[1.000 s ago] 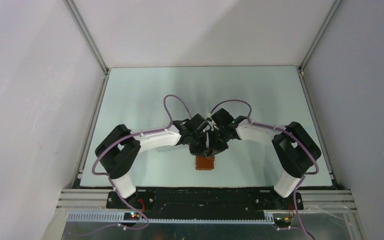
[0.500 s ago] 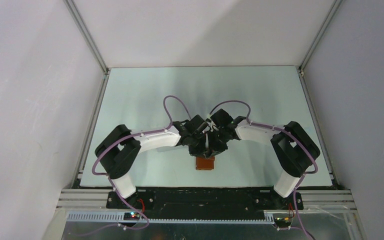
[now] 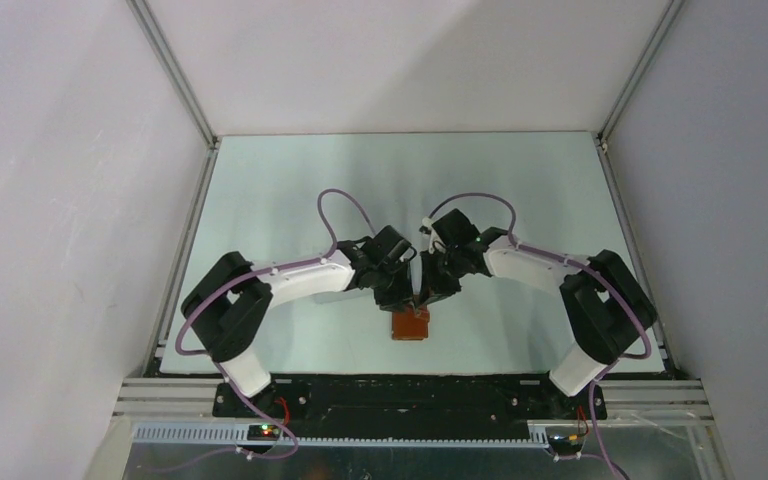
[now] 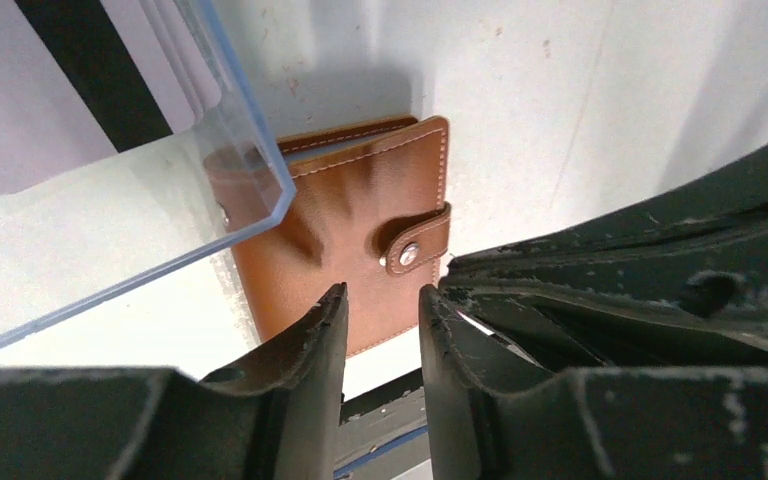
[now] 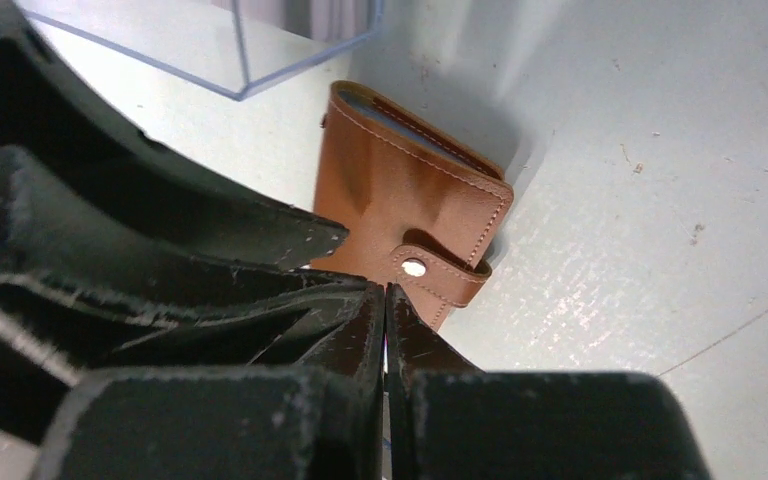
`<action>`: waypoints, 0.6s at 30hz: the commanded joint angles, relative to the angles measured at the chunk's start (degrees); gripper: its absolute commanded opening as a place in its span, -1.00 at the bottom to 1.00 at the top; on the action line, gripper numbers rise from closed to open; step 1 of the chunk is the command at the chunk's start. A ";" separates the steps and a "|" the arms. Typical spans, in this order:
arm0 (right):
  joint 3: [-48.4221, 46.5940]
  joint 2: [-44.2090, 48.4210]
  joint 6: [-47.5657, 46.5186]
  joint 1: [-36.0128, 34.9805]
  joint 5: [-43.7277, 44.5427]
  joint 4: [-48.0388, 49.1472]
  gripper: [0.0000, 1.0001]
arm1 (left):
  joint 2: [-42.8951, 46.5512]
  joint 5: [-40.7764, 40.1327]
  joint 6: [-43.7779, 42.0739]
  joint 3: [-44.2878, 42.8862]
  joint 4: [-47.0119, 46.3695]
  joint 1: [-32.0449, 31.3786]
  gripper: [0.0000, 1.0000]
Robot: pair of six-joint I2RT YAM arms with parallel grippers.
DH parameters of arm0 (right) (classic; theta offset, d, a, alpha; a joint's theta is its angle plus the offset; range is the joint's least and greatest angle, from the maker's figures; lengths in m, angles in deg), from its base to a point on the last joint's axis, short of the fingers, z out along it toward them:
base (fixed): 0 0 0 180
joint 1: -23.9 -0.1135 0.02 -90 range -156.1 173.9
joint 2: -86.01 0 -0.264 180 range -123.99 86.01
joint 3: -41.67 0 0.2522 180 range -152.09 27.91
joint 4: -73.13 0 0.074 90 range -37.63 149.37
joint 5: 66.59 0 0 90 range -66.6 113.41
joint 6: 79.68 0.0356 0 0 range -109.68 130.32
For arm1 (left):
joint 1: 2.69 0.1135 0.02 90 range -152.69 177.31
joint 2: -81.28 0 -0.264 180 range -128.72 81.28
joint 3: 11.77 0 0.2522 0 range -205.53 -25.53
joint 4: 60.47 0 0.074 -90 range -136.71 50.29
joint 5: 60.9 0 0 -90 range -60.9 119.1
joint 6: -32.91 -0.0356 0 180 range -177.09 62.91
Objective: Put the credit cards into the card holder
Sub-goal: Close the card holder at the center of the board.
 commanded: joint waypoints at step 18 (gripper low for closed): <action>3.49 -2.49 -0.65 1.58 -2.38 1.64 -1.00 | -2.28 2.93 2.40 1.63 -8.07 1.09 -0.51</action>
